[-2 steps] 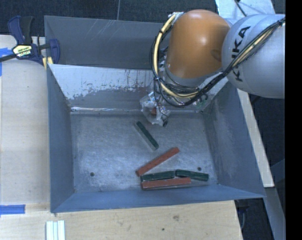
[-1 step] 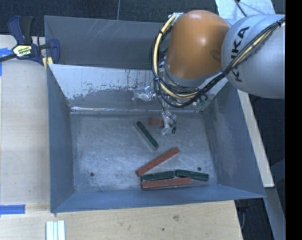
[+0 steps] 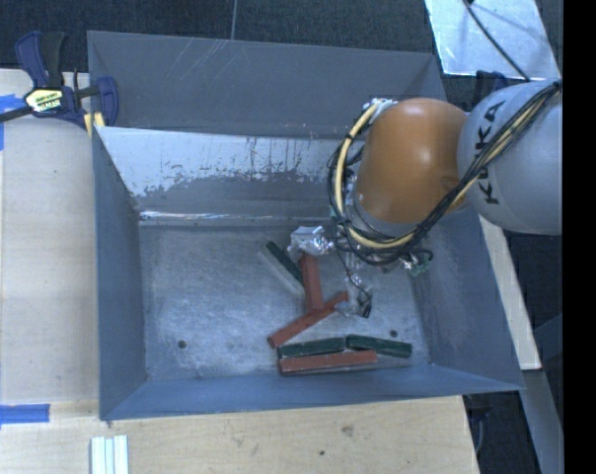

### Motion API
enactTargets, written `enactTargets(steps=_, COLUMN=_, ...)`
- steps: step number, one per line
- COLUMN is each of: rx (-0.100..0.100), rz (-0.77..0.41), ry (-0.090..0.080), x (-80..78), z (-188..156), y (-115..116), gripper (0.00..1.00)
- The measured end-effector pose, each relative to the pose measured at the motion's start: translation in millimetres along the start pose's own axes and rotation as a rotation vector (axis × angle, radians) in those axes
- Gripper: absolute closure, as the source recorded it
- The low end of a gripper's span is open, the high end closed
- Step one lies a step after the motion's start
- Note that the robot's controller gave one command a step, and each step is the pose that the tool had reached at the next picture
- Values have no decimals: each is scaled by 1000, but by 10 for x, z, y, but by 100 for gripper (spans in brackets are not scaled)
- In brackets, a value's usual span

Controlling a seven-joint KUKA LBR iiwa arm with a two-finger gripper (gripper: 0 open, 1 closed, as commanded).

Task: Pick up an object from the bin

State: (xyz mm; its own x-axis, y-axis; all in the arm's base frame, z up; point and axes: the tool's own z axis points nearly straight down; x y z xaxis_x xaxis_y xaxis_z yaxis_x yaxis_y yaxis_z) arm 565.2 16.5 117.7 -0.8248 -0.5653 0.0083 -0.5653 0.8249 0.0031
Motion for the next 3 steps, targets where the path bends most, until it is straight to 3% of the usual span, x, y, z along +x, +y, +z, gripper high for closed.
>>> enactTargets(steps=1, rx=7, rz=-570, ry=-13, x=-297, z=452, y=-225, gripper=0)
enactTargets(steps=2, rx=6, rz=-606, ry=-9, x=-60, z=229, y=-185, gripper=0)
enactTargets(steps=3, rx=8, rz=-817, ry=-12, x=-375, z=466, y=-275, gripper=0)
